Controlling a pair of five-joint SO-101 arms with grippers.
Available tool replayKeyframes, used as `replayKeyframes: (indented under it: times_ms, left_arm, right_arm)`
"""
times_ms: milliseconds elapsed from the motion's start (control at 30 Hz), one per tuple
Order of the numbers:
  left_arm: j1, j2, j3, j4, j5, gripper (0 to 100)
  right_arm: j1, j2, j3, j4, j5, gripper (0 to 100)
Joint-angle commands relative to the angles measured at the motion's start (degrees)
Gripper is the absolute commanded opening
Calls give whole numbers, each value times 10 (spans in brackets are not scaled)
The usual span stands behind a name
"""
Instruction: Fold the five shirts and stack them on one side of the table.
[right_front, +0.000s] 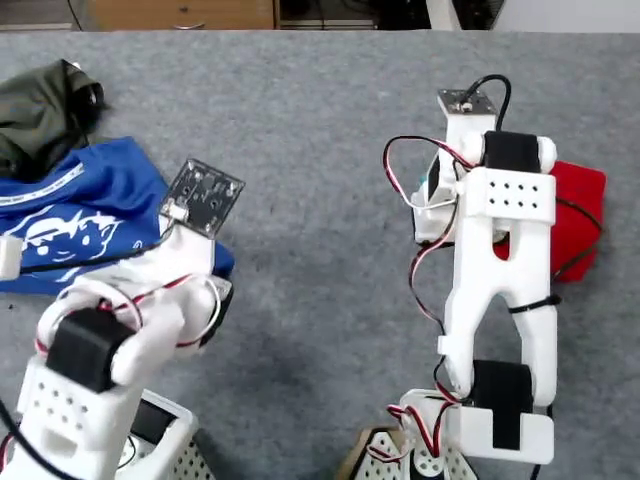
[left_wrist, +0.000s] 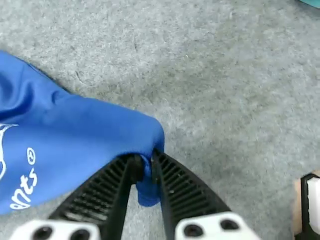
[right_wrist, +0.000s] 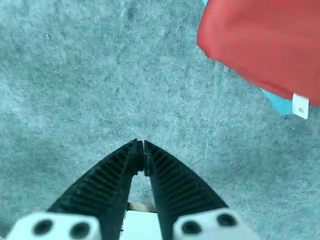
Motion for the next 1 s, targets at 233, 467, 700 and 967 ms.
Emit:
replayKeyframes:
  times_ms: [233,467,700,967]
  left_arm:
    - [-155,-119,-111,69,153,307]
    - [-486,-159,142,-57,95,307]
    - [-598,-164,498,-342,94,302]
    - [-538,-163,624,-476,91,78]
  right_arm:
    - [-88,58,-95,-14,2,286]
    - [-205,206,-196,-10,-1,288]
    - [-326,367,-380,-11,0,288]
    - [-360,510,-560,17,-1,288]
